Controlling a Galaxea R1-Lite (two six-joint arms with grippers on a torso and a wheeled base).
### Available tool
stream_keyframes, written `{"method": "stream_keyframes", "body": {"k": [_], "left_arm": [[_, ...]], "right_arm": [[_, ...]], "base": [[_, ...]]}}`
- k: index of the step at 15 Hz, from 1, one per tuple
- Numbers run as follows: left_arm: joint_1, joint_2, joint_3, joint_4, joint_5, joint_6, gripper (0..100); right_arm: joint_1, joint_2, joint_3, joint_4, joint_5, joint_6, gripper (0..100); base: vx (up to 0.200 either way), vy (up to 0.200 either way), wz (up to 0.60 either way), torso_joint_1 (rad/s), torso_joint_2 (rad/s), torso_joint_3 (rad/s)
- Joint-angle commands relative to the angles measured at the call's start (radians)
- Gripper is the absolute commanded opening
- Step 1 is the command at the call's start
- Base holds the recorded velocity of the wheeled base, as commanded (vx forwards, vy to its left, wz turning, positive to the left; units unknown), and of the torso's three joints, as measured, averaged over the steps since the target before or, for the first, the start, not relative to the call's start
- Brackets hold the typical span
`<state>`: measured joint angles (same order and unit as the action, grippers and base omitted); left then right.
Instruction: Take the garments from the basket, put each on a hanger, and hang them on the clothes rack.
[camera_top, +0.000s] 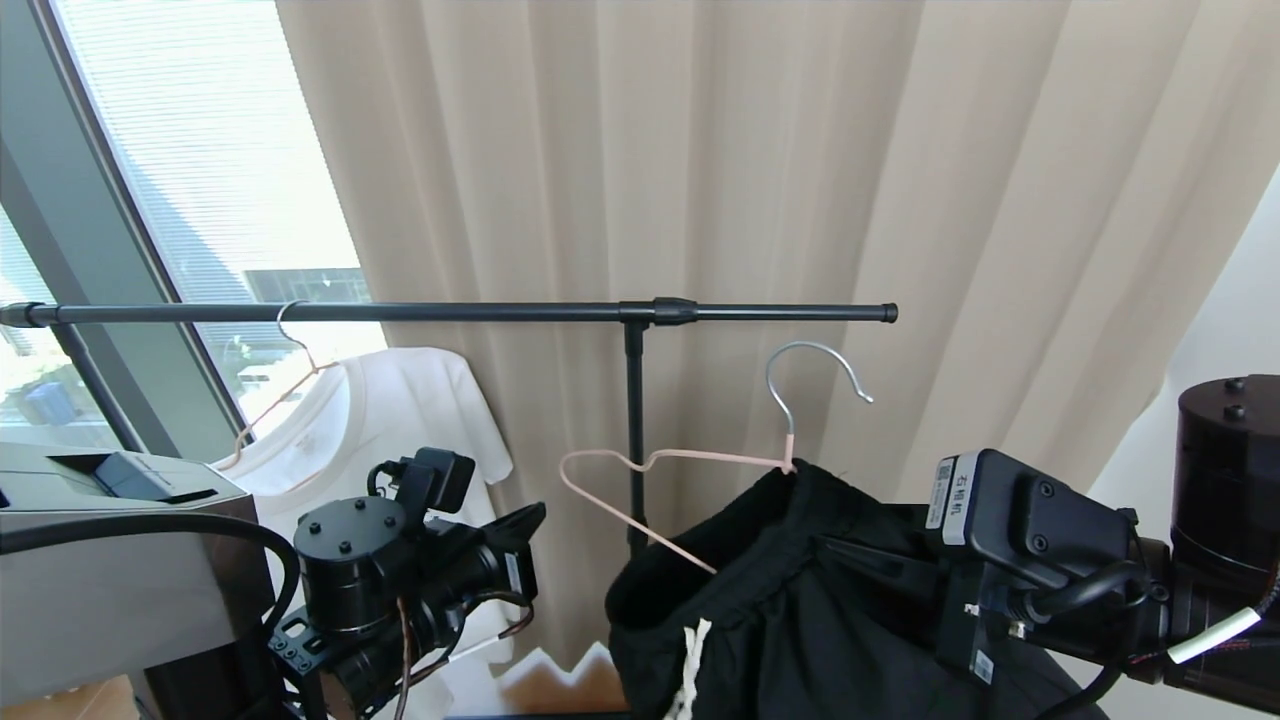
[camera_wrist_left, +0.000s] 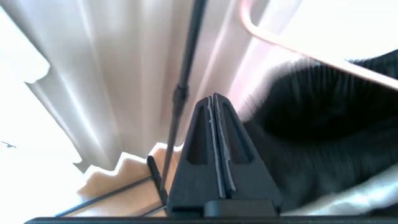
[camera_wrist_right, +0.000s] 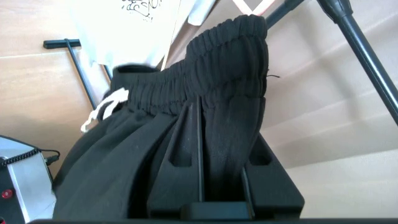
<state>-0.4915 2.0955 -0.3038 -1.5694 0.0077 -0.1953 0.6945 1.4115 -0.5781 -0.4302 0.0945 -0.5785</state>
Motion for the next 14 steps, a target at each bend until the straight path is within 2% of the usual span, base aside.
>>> {"method": "stream_keyframes", "body": {"k": [1, 4, 8, 9, 12, 14], "left_arm": [[0.017, -0.005, -0.006, -0.001, 0.0, 0.007, 0], [0.01, -0.003, 0.005, -0.001, -0.002, 0.008, 0], [-0.059, -0.014, 0.032, -0.001, -0.02, -0.021, 0], [-0.062, -0.014, 0.037, -0.001, -0.02, -0.021, 100], [-0.078, -0.029, 0.049, -0.001, -0.035, -0.038, 100], [-0.079, -0.042, 0.045, -0.001, -0.081, -0.105, 100]], "right_arm": [[0.0, 0.004, 0.003, -0.002, 0.001, 0.0, 0], [0.0, 0.001, 0.001, -0.007, 0.001, 0.0, 0], [-0.012, 0.0, -0.005, -0.01, 0.001, 0.002, 0], [-0.015, 0.0, -0.006, -0.01, 0.001, 0.002, 0], [-0.016, 0.001, -0.008, -0.013, 0.002, 0.003, 0], [-0.015, 0.001, -0.003, -0.013, 0.007, 0.003, 0]], "base": [[0.0, 0.0, 0.0, 0.0, 0.0, 0.0], [0.0, 0.0, 0.0, 0.0, 0.0, 0.0], [0.0, 0.0, 0.0, 0.0, 0.0, 0.0], [0.0, 0.0, 0.0, 0.0, 0.0, 0.0], [0.0, 0.0, 0.0, 0.0, 0.0, 0.0], [0.0, 0.0, 0.0, 0.0, 0.0, 0.0]]}}
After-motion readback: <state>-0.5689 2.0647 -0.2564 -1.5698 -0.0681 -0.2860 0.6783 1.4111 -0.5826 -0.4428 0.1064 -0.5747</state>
